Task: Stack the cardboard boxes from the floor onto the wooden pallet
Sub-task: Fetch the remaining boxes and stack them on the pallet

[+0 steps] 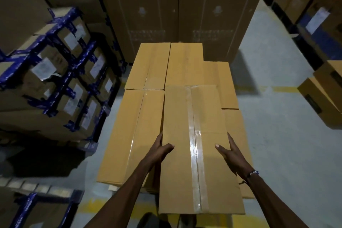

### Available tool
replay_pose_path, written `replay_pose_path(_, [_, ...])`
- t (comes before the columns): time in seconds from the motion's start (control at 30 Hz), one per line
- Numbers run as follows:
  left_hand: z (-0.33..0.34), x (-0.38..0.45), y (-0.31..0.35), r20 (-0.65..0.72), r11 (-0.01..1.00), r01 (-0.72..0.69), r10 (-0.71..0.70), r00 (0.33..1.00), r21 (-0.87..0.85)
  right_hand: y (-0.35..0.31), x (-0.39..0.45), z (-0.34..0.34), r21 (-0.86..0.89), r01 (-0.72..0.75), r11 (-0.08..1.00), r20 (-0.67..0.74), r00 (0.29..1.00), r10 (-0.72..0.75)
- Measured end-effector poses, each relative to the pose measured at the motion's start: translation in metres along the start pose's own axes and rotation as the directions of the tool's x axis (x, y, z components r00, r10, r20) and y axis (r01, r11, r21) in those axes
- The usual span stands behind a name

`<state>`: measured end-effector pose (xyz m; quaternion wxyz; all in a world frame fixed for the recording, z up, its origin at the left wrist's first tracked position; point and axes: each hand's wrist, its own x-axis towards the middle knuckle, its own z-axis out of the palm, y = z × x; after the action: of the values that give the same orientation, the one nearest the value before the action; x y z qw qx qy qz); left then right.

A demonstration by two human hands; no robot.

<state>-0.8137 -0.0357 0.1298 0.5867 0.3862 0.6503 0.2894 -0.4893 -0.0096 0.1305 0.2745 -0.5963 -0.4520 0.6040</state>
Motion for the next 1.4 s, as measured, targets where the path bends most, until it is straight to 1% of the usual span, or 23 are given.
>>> replay_pose_path(0.07, [-0.001, 0.012, 0.0, -0.01, 0.999, -0.014, 0.014, 1.0, 0.04, 0.006, 0.013, 0.002, 0.002, -0.009, 1.0, 0.004, 1.0, 0.009])
replay_pose_path(0.13, [-0.005, 0.028, -0.005, -0.028, 0.992, 0.001, 0.003, 1.0, 0.125, 0.012, 0.025, 0.004, -0.027, -0.015, 1.0, 0.005, 1.0, 0.015])
replay_pose_path(0.23, [-0.009, 0.044, -0.007, -0.062, 0.946, 0.097, -0.081, 0.995, 0.31, 0.02, 0.042, 0.007, -0.067, -0.027, 0.997, 0.007, 1.0, 0.028])
replay_pose_path(0.37, [-0.019, 0.067, -0.02, -0.086, 0.906, 0.118, -0.091, 0.992, 0.406, 0.025, 0.06, 0.017, -0.055, -0.038, 0.998, 0.014, 0.999, 0.039])
replay_pose_path(0.53, [-0.034, 0.096, -0.044, -0.084, 0.871, 0.089, -0.055, 0.995, 0.483, 0.033, 0.076, 0.03, -0.057, -0.035, 0.998, 0.017, 0.999, 0.036])
replay_pose_path(0.7, [-0.037, 0.106, -0.053, -0.053, 0.863, 0.062, -0.041, 0.998, 0.501, 0.041, 0.089, 0.033, -0.074, -0.069, 0.995, 0.011, 0.998, 0.07])
replay_pose_path(0.93, [-0.043, 0.115, -0.075, -0.051, 0.828, 0.025, 0.004, 0.999, 0.561, 0.047, 0.107, 0.041, -0.075, -0.135, 0.988, 0.007, 0.991, 0.136])
replay_pose_path(1.1, [-0.038, 0.117, -0.083, -0.115, 0.779, 0.023, 0.063, 0.991, 0.626, 0.054, 0.121, 0.043, -0.095, -0.173, 0.98, 0.008, 0.985, 0.175])
replay_pose_path(1.2, [-0.032, 0.114, -0.086, -0.145, 0.758, 0.008, 0.115, 0.983, 0.652, 0.059, 0.127, 0.045, -0.106, -0.2, 0.974, -0.016, 0.98, 0.199])
replay_pose_path(1.3, [-0.031, 0.114, -0.088, -0.141, 0.748, 0.002, 0.122, 0.982, 0.663, 0.062, 0.128, 0.045, -0.143, -0.186, 0.972, -0.045, 0.982, 0.182])
replay_pose_path(1.4, [-0.031, 0.112, -0.085, -0.119, 0.711, 0.005, 0.11, 0.987, 0.703, 0.059, 0.118, 0.05, -0.182, -0.154, 0.971, -0.086, 0.986, 0.14])
